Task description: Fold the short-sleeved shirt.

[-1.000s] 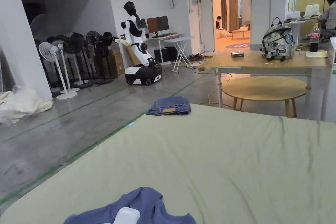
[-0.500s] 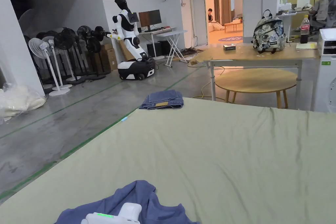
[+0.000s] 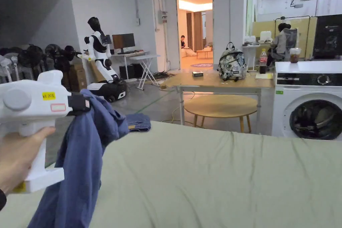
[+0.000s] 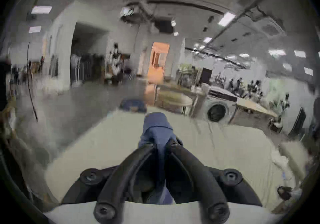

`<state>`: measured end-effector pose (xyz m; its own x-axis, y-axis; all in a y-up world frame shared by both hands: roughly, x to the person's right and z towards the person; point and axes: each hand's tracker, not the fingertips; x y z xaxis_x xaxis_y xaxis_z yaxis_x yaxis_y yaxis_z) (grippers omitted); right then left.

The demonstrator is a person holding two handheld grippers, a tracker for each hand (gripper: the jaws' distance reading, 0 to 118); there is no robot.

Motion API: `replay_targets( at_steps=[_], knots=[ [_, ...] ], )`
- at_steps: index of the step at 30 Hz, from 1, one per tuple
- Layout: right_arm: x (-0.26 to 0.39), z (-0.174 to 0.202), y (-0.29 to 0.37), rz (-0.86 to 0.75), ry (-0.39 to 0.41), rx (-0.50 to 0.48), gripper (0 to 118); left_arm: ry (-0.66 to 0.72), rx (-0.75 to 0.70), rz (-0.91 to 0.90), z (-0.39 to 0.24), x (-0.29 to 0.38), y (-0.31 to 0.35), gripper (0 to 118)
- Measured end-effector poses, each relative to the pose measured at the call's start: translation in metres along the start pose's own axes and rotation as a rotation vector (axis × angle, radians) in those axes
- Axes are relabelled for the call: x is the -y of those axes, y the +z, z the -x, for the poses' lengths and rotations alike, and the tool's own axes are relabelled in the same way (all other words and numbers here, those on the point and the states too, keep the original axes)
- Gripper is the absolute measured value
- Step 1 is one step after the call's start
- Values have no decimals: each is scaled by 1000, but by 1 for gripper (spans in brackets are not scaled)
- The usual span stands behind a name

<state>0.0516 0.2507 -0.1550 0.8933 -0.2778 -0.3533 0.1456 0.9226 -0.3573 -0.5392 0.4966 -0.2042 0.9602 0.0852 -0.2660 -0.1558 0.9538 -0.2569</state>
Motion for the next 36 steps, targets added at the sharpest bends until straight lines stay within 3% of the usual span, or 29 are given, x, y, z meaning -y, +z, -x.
replay_targets(
  at_steps=[3, 5, 12, 18, 22, 24, 25, 26, 31, 36],
  knots=[
    [1, -13, 8, -1, -34, 32, 0, -139, 55, 27, -66, -10, -15, 2],
    [1, -21, 16, -15, -62, 60, 0, -202, 101, 68, -103, 20, -44, 2],
    [-3, -45, 58, -58, -59, 168, 0, -164, 485, 429, -280, 251, -124, 2],
    [1, -71, 94, -53, -89, 312, 0, -97, 867, 702, -445, 414, -63, 2],
    [1, -79, 107, -10, -69, 355, 0, -109, 1061, 729, -509, 469, 5, 2],
    [0, -76, 111, -7, -40, 385, 0, -156, 1122, 663, -521, 461, 31, 8],
    [0, -76, 113, -6, -39, 381, 0, -160, 1129, 618, -520, 454, 38, 28],
    [0, -76, 114, -7, -39, 380, 0, -159, 1136, 588, -516, 444, 40, 40],
    [-5, -71, 110, -30, -50, 351, 0, -64, 1117, 369, -435, 364, 46, 43],
    [-14, -55, 94, -39, 19, 285, 0, -187, 888, 67, -292, 288, 62, 43]
  ],
)
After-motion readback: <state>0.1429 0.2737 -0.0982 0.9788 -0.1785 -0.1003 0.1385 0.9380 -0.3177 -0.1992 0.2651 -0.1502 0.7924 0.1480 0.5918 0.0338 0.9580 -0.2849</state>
